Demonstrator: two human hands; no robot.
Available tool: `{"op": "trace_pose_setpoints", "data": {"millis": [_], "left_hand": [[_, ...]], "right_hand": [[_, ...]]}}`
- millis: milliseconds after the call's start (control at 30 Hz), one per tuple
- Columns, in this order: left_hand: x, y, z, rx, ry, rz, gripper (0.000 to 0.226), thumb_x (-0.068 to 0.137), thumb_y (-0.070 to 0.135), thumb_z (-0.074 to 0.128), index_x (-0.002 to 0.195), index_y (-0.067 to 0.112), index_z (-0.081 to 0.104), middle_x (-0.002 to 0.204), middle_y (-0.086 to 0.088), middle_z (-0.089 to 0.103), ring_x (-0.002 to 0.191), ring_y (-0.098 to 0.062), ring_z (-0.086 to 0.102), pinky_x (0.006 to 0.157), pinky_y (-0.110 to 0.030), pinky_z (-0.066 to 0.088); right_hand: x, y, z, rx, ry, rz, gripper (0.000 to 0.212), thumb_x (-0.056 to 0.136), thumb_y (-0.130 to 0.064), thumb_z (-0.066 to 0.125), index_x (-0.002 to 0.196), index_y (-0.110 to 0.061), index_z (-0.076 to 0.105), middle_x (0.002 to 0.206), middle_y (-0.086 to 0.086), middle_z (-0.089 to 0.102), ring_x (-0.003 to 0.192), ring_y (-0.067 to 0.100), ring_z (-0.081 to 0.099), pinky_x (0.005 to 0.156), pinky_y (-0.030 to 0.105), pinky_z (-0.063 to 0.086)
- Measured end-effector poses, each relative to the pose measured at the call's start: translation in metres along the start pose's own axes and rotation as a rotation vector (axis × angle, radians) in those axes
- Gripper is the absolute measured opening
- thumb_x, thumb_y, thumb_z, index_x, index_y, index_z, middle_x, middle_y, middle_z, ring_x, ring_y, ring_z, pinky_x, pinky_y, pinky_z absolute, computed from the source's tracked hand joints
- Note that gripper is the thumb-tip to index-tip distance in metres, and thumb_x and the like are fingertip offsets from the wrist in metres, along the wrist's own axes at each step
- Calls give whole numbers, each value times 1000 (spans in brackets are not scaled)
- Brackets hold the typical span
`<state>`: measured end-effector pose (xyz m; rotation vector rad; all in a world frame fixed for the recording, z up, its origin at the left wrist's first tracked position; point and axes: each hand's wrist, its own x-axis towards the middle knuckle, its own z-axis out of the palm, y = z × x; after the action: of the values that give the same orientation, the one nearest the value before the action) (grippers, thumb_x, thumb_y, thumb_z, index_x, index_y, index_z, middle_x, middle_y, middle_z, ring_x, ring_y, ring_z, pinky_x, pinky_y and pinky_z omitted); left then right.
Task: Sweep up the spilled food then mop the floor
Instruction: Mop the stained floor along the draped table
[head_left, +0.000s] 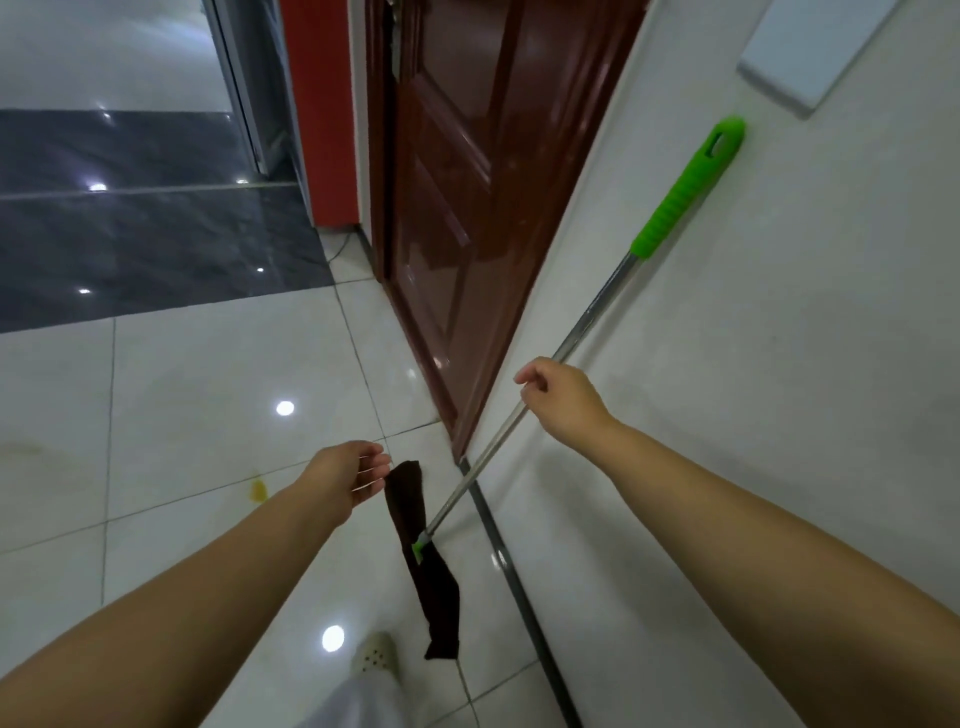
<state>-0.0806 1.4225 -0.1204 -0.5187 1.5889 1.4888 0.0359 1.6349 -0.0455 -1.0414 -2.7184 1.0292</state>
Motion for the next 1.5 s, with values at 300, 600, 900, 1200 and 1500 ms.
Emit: {"op": "trace_pose_setpoints", "data": {"millis": [300, 600, 900, 1200, 1500], "left_hand": [[55, 40, 42, 65, -35, -76, 20, 95, 8, 48, 79, 5, 59, 78, -10, 61, 66, -18, 57, 61, -26, 49], [63, 9, 112, 23, -68, -195, 22, 98, 10, 46, 78, 9, 53, 66, -6, 51, 54, -15, 45, 47, -21, 39], [59, -23, 146, -109, -40, -197, 16, 98, 6, 46, 84, 4, 55, 51, -9, 60, 46, -15, 50, 38, -18, 44], [39, -14, 170, -417, -78, -109, 25, 103, 13, 37, 120, -3, 46, 109, -25, 57, 80, -29, 62, 72, -38, 58], [9, -5, 121, -585, -49, 22, 21, 102, 9, 37, 104, -9, 48, 89, -24, 60, 82, -31, 65, 78, -38, 52]], "right_hand": [[84, 7, -30, -896, -96, -368, 31, 91, -6, 45, 117, -14, 60, 113, 4, 60, 103, 21, 56, 81, 30, 46], [123, -6, -37, -1613, -416, -437, 23, 84, -3, 55, 68, -17, 46, 73, -7, 49, 76, 12, 52, 75, 27, 35], [118, -11, -33, -1540, -340, -728, 24, 86, -3, 54, 101, -19, 65, 104, -5, 65, 96, 19, 63, 69, 28, 36], [88, -40, -31, -1483, -246, -876, 24, 89, -5, 48, 104, -16, 63, 106, -3, 63, 96, 20, 61, 70, 29, 35], [56, -79, -28, -1384, -140, -838, 24, 86, -6, 50, 104, -15, 62, 103, 0, 63, 91, 22, 60, 70, 31, 37]]}}
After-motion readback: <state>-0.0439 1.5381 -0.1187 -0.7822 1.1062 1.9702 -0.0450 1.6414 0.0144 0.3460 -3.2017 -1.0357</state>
